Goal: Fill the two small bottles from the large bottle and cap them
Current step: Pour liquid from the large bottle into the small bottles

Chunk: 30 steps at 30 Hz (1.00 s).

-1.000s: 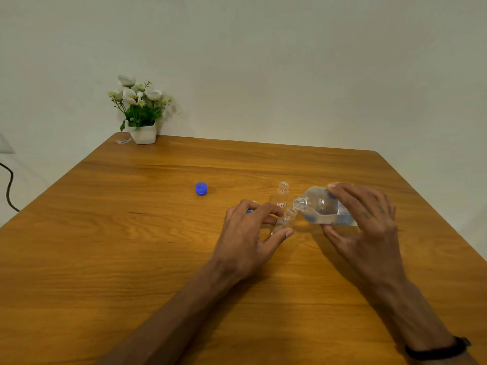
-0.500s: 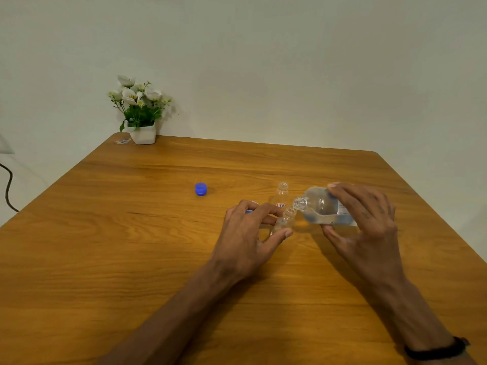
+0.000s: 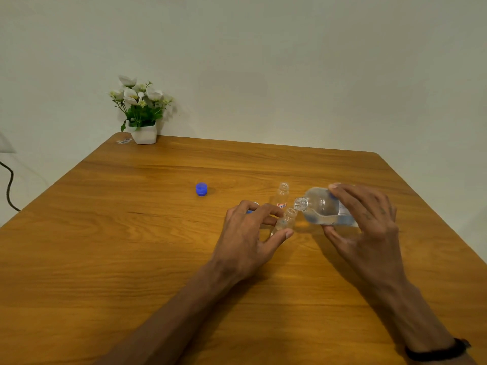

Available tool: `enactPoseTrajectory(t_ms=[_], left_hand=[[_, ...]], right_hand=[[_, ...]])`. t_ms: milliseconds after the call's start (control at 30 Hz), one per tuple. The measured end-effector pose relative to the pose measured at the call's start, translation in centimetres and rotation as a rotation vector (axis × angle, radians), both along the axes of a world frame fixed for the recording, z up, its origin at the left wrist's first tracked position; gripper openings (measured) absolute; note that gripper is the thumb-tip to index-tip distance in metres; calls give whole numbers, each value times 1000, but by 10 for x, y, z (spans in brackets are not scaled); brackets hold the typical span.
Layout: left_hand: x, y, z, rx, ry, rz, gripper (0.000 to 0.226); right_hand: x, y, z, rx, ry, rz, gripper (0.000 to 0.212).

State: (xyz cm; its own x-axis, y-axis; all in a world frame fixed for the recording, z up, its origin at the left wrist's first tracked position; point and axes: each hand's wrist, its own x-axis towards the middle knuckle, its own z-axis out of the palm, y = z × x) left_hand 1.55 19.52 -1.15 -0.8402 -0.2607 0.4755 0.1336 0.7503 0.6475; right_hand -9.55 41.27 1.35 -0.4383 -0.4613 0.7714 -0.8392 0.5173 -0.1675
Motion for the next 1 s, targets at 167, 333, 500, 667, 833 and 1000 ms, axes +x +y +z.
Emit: enactPoseTrajectory(t_ms=[167,333,500,667,833,1000], left_hand=[[0,0,0,-4,-5,4,44],[0,0,-1,-2,-1,-2,43],[-2,-1,-4,-3,7,-1,43],[-3,-1,-4,-10,2,-2,43],[-3,-1,-4,-17,12,0,42],[-3,-1,-4,-20,17,4,43]], right_hand=[[0,0,0,-1,10,-2,83],[-2,0,-1,0,4,-6,84],[-3,0,-2,-2,7,-5,83],[-2,1,-2,2,3,-8,86],[-3,0,-2,6,10,-10,85],[-3,0,-1,5,13,-9,84]])
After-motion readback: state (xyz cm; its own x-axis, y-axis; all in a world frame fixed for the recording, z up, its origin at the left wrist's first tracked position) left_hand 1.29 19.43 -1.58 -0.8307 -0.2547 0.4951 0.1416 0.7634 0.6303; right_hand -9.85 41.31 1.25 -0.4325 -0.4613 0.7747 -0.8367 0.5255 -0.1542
